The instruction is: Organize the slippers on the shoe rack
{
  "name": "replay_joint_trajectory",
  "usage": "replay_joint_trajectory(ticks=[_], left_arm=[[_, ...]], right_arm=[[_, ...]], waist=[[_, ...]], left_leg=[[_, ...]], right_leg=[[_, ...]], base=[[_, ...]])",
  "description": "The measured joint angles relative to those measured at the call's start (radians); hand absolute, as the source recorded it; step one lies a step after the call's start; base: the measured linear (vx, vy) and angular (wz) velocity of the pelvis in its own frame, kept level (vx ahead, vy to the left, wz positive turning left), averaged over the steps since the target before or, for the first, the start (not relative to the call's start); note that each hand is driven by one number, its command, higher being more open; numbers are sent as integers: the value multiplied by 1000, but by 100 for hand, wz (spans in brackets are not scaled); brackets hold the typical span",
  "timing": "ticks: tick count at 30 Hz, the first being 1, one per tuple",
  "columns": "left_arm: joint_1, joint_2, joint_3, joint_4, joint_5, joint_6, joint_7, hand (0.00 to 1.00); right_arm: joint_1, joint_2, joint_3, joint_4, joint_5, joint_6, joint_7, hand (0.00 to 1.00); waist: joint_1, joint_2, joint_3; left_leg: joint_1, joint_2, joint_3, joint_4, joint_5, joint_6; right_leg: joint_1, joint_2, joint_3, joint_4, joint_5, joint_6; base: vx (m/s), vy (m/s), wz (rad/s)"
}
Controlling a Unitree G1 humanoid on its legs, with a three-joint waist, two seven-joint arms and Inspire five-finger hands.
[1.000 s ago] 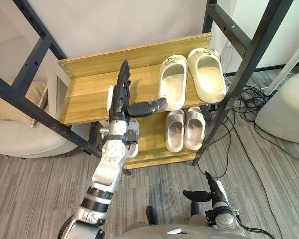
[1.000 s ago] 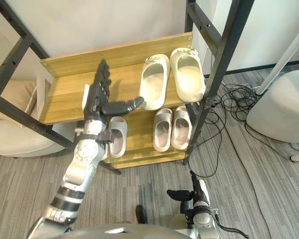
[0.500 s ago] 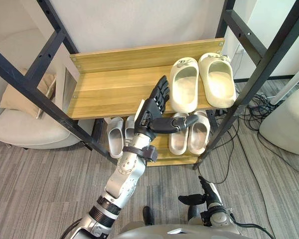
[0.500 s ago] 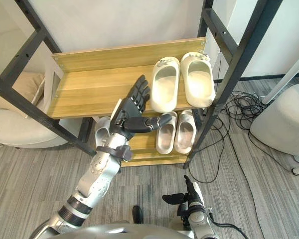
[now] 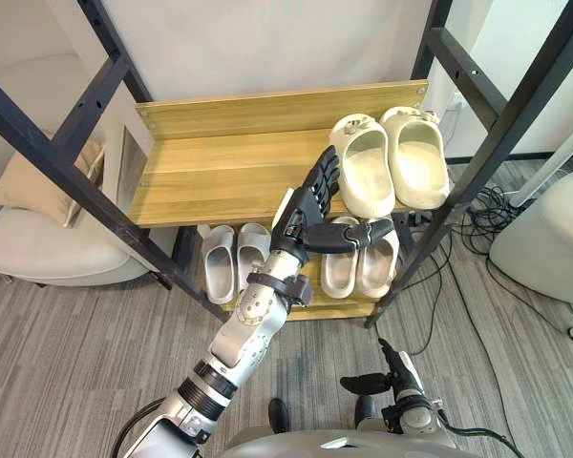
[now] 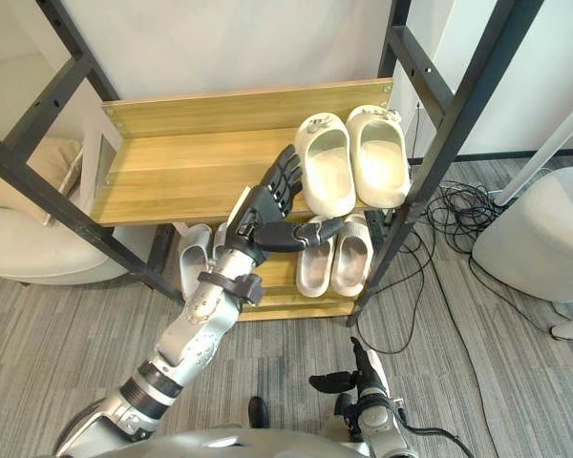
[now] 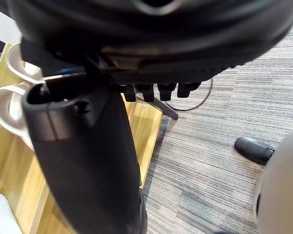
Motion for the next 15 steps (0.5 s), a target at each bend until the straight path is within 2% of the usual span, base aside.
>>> replay_joint_trajectory(ticks=[10, 15], left_arm=[[-10, 9, 10, 15, 4, 1, 1, 100], [4, 17, 29, -3, 5, 20, -13, 100]], right_arm=[[-10, 3, -1, 19, 0, 1, -6, 100], [-30, 8, 0, 47, 0, 4, -6, 100]], waist=[[-4, -5, -3], [-3, -9, -4]], left_leg=[[2, 0, 2, 0, -2, -3], [2, 1, -3, 0, 1, 0]], right_leg=[[0, 0, 3, 0, 2, 2], [3, 0, -3, 0, 2, 2]], base=[[0, 0, 0], [0, 0, 1]])
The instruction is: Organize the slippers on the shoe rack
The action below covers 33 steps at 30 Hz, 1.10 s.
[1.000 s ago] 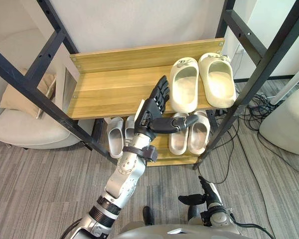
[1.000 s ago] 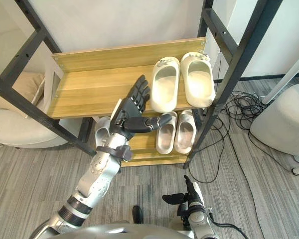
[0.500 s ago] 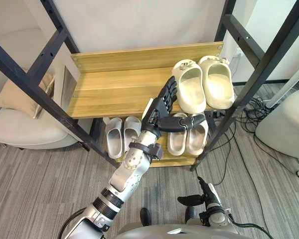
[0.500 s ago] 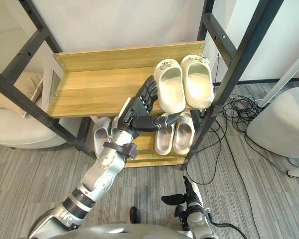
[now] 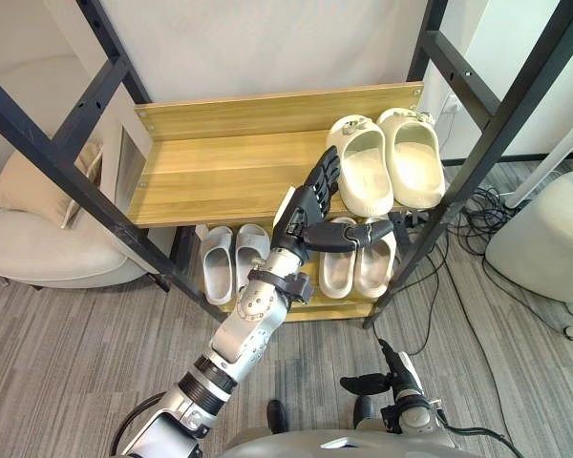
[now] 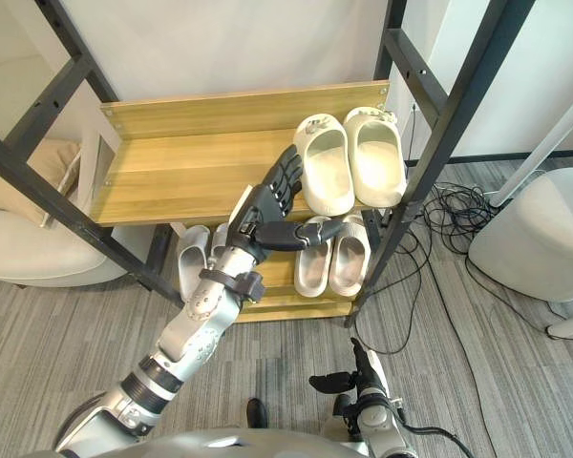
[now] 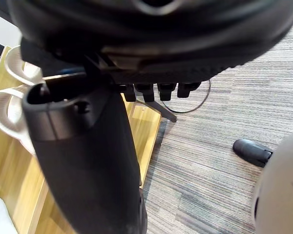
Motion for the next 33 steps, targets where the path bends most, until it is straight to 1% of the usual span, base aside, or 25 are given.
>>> replay_joint_trajectory(ticks=[2, 4, 6, 10, 13, 15, 16, 17, 21, 22, 23, 24, 26, 27, 29, 31, 33], left_arm=[[15, 0, 13, -16, 0, 8, -11, 100], [65, 2, 29, -66, -1, 11, -24, 100], [89, 6, 29, -95, -1, 13, -33, 100], [145, 24, 33, -201, -6, 21, -43, 100], [181, 26, 28, -292, -27, 21, -73, 100], [199, 27, 16, -344, -47, 21, -106, 100], [201, 27, 15, -347, -47, 21, -109, 100], [213, 28, 4, -359, -60, 20, -134, 100], [306, 47, -58, -371, -115, 28, -192, 100], [340, 57, -89, -355, -124, 31, -215, 100], [347, 60, -97, -345, -124, 33, -223, 100], [368, 60, -117, -299, -123, 47, -247, 100], [394, 57, -135, -195, -121, 65, -268, 100], [410, 57, -136, -100, -106, 78, -275, 100], [432, 57, -123, -10, -73, 92, -275, 100], [476, 55, -77, 125, -20, 99, -273, 100], [498, 49, -28, 205, 21, 106, -266, 100]], right_arm=[[-9, 2, 1, 14, 0, 1, 1, 100], [-20, 4, 1, 30, 0, 6, 6, 100], [-22, 4, 2, 34, 0, 12, 9, 100], [-30, 3, 3, 65, 0, 13, 13, 100], [-33, 3, 6, 76, 0, 15, 21, 100], [-42, 3, 12, 93, 0, 18, 28, 100], [-43, 3, 13, 96, 0, 18, 29, 100], [-46, 2, 16, 107, 0, 20, 31, 100], [-49, 0, 44, 108, -2, 21, 37, 100], [-50, -1, 52, 108, -2, 23, 43, 100], [-50, -1, 53, 108, -2, 23, 43, 100], [-50, -1, 59, 110, -8, 23, 43, 100], [-55, 2, 60, 123, -9, 23, 46, 100], [-57, 4, 60, 128, -10, 23, 48, 100], [-57, 5, 60, 129, -10, 23, 48, 100], [-58, 7, 58, 138, -9, 23, 48, 100], [-58, 10, 57, 143, -9, 23, 47, 100]], waist=[[0, -1, 0], [0, -3, 1], [2, -5, 2], [19, -7, 1], [27, -9, -2], [39, -11, -8], [39, -11, -9], [45, -10, -11], [49, -8, -14], [52, -6, -15], [52, -6, -15], [57, -4, -18], [59, -2, -23], [59, 0, -24], [59, -1, -25], [64, -4, -26], [67, -10, -28]], left_leg=[[0, 0, -2, 0, 0, 0], [-3, 0, -10, 0, 0, 0], [-5, 0, -22, 1, 1, 0], [-15, -2, -29, 1, 3, 1], [-18, -5, -36, 1, 4, 2], [-21, -6, -43, 1, 6, 3], [-21, -6, -44, 1, 6, 3], [-21, -6, -48, 1, 7, 4], [-20, -7, -53, 1, 8, 1], [-18, -7, -56, 1, 11, 5], [-17, -7, -56, 1, 11, 5], [-16, -7, -58, 1, 13, 5], [-16, -8, -65, 1, 17, 5], [-16, -7, -73, 1, 20, 3], [-16, -7, -80, 0, 22, 2], [-16, -4, -84, 0, 24, 0], [-16, -2, -85, 0, 24, -2]], right_leg=[[1, 0, -2, 0, 0, 0], [2, 0, -10, 0, -3, 2], [7, -1, -24, 1, -5, 3], [5, -3, -29, 4, -5, 3], [6, -5, -33, 4, -5, 3], [8, -6, -39, 4, -5, 3], [8, -6, -39, 4, -5, 3], [10, -7, -44, 4, -5, 2], [13, -6, -51, 5, -7, 1], [16, -6, -55, 4, -7, 1], [17, -6, -55, 4, -8, 1], [19, -6, -57, 4, -8, 0], [19, -5, -63, 4, -8, 0], [22, -4, -72, 4, -9, -1], [27, -3, -80, 3, -10, -1], [29, 0, -84, 1, -13, -5], [30, 2, -85, 1, -14, -5]], base=[[0, 0, 2], [0, 0, 9], [-4, 0, 17], [-14, 8, 9], [-32, 14, 7], [-41, 13, 9], [-37, 8, 9], [-50, 8, 7], [-47, 7, 5], [-29, 5, 3], [-38, 5, 4], [-35, 4, 4], [-49, 1, 9], [-66, -4, 14], [-53, -5, 13], [-48, -6, 7], [-18, -3, 1]])
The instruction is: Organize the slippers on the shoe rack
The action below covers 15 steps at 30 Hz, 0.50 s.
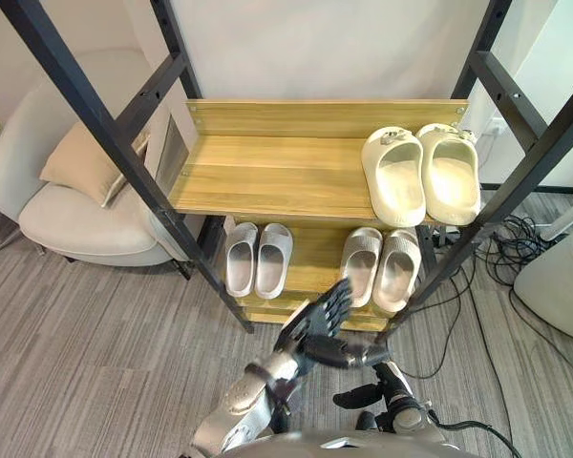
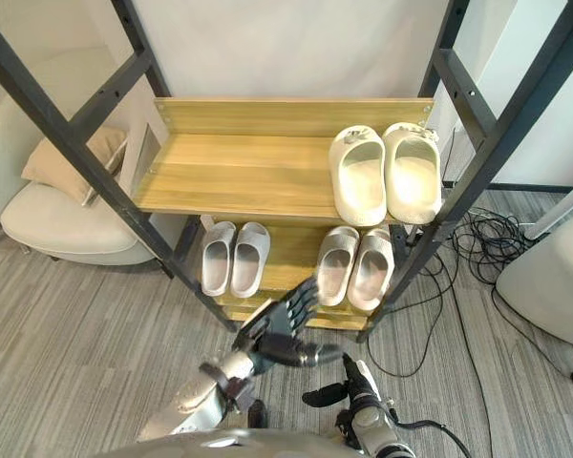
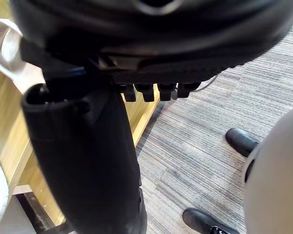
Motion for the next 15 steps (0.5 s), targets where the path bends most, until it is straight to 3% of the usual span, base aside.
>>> replay_joint_trajectory(ticks=[4, 8, 15], left_arm=[[10, -41, 146, 174, 86, 1, 28, 100], [-30, -90, 348, 407, 222, -3, 123, 100], [-72, -120, 491, 648, 336, -6, 218, 100]], right_arm=[[4, 14, -19, 0, 1, -1, -1, 100], [13, 35, -61, 0, 9, -3, -7, 100], [11, 50, -100, 11, 12, -4, -18, 100]], waist=[[2, -17, 1], [2, -37, 2], [4, -46, 11]], left_leg=[[1, 1, -2, 0, -1, -4], [2, 1, -2, 0, -4, -7], [25, 3, 13, -3, -13, -11]], right_leg=[[3, 1, -3, 0, -1, -1], [4, 0, -2, 0, 0, 2], [20, 1, 12, 0, -2, 4]], base=[[-7, -1, 1], [0, 0, 0], [-10, 4, -6]])
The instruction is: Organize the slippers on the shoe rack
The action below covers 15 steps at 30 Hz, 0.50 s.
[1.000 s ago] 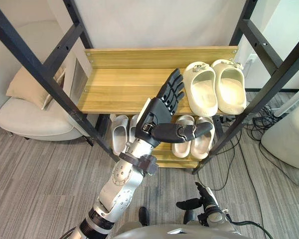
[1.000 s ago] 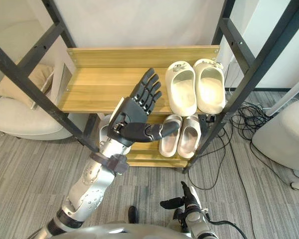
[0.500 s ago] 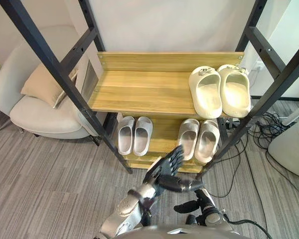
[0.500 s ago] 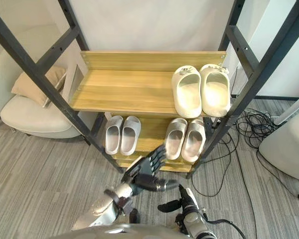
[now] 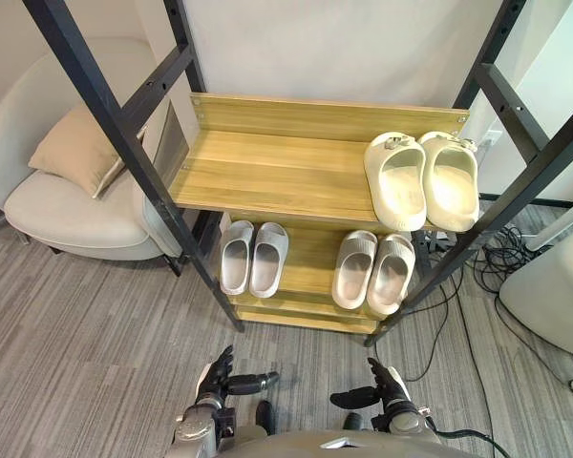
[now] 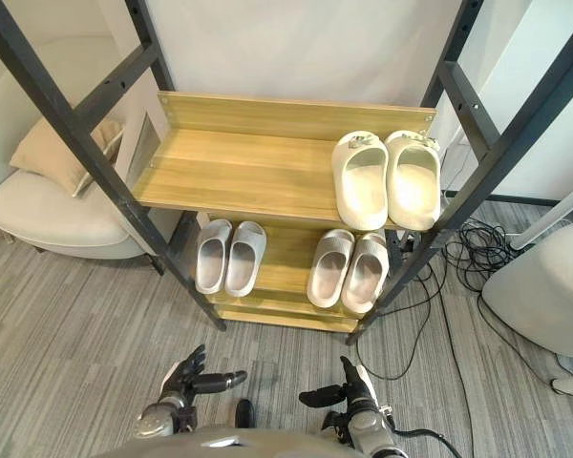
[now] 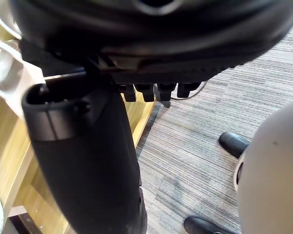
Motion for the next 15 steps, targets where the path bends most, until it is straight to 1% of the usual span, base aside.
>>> replay_joint_trajectory(ticks=[4, 7, 9, 10, 11, 12, 13, 14, 15], left_arm=[[-19, -10, 28, 37, 49, -2, 32, 100], [-35, -19, 38, 64, 73, -6, 56, 100], [-46, -19, 39, 73, 89, -7, 67, 100], [-57, -20, 39, 73, 92, -9, 72, 100], [-70, -19, 38, 76, 96, -8, 72, 100], [-79, -15, 37, 79, 104, -8, 72, 100], [-95, -10, 37, 87, 111, -7, 73, 100], [-103, -7, 38, 87, 111, -6, 73, 100], [-110, -12, 38, 89, 111, -6, 76, 100]], right_arm=[[-5, 6, -18, 16, 22, -2, -4, 100], [-16, 6, -19, 32, 40, -2, -4, 100], [-20, 8, -18, 32, 40, -2, -4, 100], [-33, 9, -14, 32, 40, -2, -5, 100], [-46, 13, -11, 33, 40, -2, -6, 100], [-51, 14, -8, 33, 40, -2, -8, 100], [-57, 18, 0, 33, 40, -2, -9, 100], [-60, 17, 6, 30, 40, -3, -9, 100], [-63, 10, 6, 27, 40, -2, -9, 100]], waist=[[4, -7, 5], [9, -8, 13], [19, -9, 22], [25, -9, 41], [24, -16, 57], [24, -21, 64], [24, -30, 74], [24, -29, 81], [24, -31, 88]], left_leg=[[9, 2, 9, -2, -3, -1], [32, 7, 48, -2, -14, -2], [44, 11, 78, 3, -20, -2], [48, 19, 105, 6, -24, -5], [39, 22, 113, 18, -25, -2], [28, 22, 112, 30, -27, 0], [-3, 20, 107, 73, -39, 8], [-48, 28, 95, 140, -65, 19], [-72, 34, 86, 165, -70, 24]], right_leg=[[5, 2, 13, 0, -1, 0], [6, 5, 53, 2, 1, 1], [1, 8, 82, 9, 3, -1], [-36, 8, 113, 70, -18, -6], [-75, 3, 125, 140, -48, -7], [-97, -3, 126, 176, -65, -8], [-135, -14, 123, 242, -78, -2], [-158, -17, 121, 275, -79, 0], [-166, -29, 118, 331, -136, 9]], base=[[-24, 5, -8], [-8, 15, -35], [-4, 16, -55], [-29, 12, -58], [-40, 8, -41], [-34, 0, -3], [-73, 0, 18], [-94, -30, 30], [-111, -87, 52]])
